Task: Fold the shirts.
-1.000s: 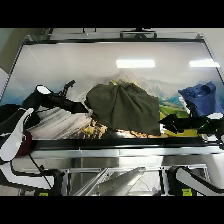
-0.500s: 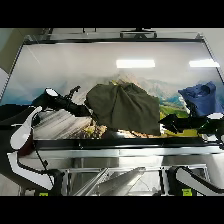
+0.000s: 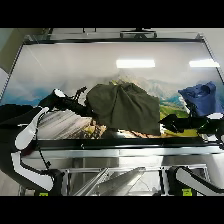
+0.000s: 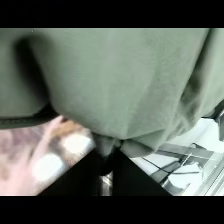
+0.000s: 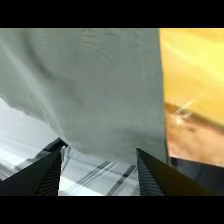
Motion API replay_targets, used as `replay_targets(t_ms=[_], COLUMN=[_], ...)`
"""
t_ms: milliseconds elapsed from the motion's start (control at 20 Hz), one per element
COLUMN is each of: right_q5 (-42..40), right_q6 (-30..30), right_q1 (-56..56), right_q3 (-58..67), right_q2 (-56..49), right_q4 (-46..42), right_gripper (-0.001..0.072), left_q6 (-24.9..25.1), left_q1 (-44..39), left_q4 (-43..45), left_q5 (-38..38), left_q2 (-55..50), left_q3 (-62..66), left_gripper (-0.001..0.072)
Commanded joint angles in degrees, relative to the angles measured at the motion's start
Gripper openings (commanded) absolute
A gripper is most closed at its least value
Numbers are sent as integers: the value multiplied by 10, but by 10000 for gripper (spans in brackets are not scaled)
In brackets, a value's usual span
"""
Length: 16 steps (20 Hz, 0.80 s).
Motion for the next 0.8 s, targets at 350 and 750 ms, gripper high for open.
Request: replay_targets(t_ms=[350, 750], right_q5=[-60, -79], right_q6=[4, -30], right_q1=[0, 84], right_q3=[0, 0], right_q2=[-42, -130], right_q4=[-68, 12], right_gripper=[496, 473], left_q6=[3, 3], left_q1=[45, 60], left_q4=[-9, -10], left_q5=[-48, -64], left_q2=[26, 28], left_q3=[0, 0], left_gripper=[20, 20])
